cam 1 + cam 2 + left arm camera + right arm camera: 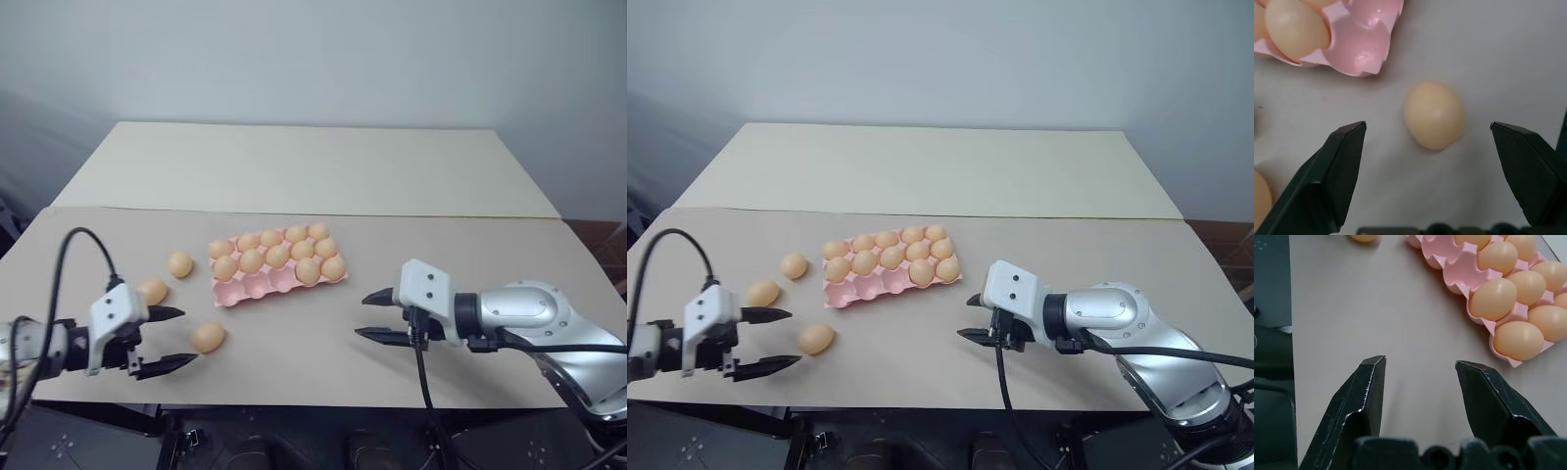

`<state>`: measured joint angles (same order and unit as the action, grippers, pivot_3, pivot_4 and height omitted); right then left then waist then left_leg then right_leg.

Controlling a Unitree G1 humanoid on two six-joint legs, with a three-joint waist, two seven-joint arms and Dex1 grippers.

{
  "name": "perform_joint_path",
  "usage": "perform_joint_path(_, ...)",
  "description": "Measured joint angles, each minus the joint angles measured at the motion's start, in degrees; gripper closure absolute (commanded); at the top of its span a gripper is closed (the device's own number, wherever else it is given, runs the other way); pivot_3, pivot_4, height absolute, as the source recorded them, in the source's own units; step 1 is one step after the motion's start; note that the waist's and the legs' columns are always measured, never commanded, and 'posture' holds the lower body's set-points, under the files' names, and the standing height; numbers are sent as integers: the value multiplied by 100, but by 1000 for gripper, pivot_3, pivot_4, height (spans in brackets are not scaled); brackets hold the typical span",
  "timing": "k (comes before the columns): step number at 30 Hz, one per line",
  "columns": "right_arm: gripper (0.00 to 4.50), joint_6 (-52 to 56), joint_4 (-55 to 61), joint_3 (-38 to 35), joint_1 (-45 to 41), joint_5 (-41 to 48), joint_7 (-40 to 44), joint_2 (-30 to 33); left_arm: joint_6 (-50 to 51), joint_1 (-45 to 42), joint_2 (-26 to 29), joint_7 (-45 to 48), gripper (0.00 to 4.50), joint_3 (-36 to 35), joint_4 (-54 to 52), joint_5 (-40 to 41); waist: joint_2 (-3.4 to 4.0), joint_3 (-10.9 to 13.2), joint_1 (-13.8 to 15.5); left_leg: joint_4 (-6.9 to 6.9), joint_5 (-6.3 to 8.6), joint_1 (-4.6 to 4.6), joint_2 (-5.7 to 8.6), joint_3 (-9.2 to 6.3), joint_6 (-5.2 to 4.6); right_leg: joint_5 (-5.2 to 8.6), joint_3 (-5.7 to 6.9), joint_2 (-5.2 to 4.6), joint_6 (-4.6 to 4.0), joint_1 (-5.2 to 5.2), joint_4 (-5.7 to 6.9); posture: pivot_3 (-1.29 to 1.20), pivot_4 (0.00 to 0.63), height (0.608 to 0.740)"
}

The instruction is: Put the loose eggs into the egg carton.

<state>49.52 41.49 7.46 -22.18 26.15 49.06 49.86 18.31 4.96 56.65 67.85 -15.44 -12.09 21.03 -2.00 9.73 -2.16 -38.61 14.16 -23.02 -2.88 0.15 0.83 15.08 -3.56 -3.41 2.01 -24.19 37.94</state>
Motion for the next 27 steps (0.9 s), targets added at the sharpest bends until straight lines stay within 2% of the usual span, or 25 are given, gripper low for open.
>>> perform_joint_path(11,1774,296,238,-16,29,206,-292,8,-25,-740,-424,-390,85,1004,379,-403,-1,0,-1,-1,0,-7,0,-2,0,0,0,0,0,-6,2,0,150,740)
perform_joint_path(14,1752,348,305,-31,35,223,-358,16,160,-821,-459,-471,712,1038,419,-401,-1,0,5,-3,0,-7,0,-3,0,0,1,0,0,-6,3,0,150,740)
perform_joint_path(18,1752,355,311,-31,34,228,-420,24,323,-897,-409,-467,1998,1047,424,-418,-1,0,4,-4,0,-7,1,-3,0,0,1,0,0,-6,2,0,150,740)
perform_joint_path(23,1752,355,310,-31,35,225,-421,79,326,-871,-277,-397,1998,1033,412,-461,-1,0,-1,-4,0,-6,0,-3,0,0,1,0,0,-5,3,0,150,740)
perform_joint_path(27,1752,354,307,-32,35,220,-421,118,356,-829,-215,-168,1998,725,318,-90,-1,0,5,-4,0,-10,0,-3,0,0,2,0,0,-7,2,0,150,740)
